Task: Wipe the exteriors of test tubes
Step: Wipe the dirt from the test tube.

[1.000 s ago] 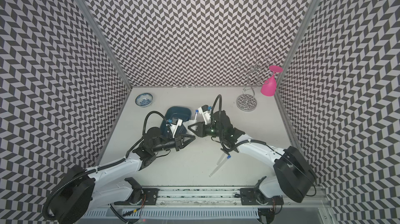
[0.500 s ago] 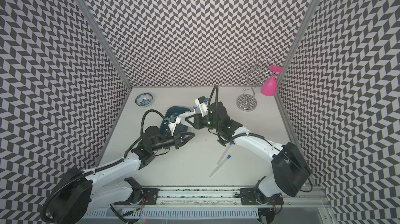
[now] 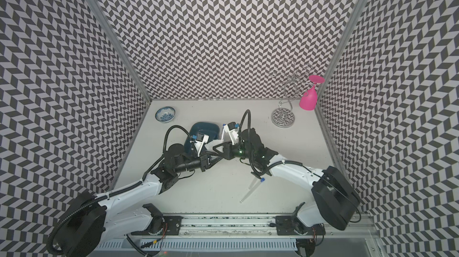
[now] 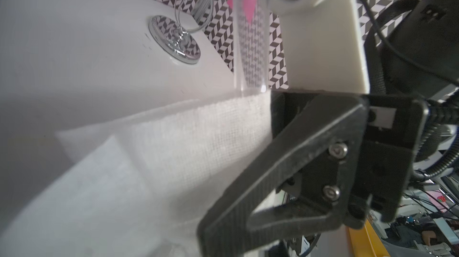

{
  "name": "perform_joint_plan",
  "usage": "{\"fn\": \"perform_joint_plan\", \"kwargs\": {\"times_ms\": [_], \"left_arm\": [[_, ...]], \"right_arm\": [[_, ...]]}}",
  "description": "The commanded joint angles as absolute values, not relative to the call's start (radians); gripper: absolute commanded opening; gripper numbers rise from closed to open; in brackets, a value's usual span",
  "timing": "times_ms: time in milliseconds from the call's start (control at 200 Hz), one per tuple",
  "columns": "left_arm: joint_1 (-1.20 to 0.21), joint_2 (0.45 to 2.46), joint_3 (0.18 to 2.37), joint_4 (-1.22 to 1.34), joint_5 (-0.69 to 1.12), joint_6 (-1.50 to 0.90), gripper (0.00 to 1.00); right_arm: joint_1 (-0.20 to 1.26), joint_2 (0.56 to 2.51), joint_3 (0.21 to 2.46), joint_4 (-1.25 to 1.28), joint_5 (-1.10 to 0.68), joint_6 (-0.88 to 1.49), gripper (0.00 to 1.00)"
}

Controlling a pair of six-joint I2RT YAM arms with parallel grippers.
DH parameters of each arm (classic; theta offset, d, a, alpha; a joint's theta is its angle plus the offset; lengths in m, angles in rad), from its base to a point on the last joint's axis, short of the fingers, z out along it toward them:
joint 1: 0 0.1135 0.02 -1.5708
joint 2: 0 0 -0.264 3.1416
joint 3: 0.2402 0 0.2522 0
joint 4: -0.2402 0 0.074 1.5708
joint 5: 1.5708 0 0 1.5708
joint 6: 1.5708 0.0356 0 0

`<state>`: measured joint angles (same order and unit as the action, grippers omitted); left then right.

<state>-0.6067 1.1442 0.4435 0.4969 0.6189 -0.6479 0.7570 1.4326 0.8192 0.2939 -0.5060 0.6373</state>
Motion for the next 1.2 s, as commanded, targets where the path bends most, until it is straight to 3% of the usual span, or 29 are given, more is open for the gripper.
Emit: {"fn": "perform_joint_plan", "kwargs": {"times_ms": [0, 416, 896, 1192], "left_arm": [[-0.606, 1.137, 0.476, 0.57, 0.625, -0.642, 0.15], [-0.606, 1.06, 0.435, 0.542, 0.6, -0.652, 0.15], [-0.606, 1.075, 0.454, 0.529, 0.595, -0.647, 0.15], [-0.606, 1.065, 0.446, 0.522, 0.594, -0.65, 0.15]], "right_arm": [[0.772, 1.432, 0.825, 0.307, -0.502, 0.629, 0.22], [0.675, 1.538, 1.091, 0.151, -0.542, 0.507, 0.22], [0.807, 1.455, 0.826, 0.319, -0.511, 0.649, 0.21], [0.749, 1.56, 1.082, 0.145, -0.49, 0.508, 0.22]]}}
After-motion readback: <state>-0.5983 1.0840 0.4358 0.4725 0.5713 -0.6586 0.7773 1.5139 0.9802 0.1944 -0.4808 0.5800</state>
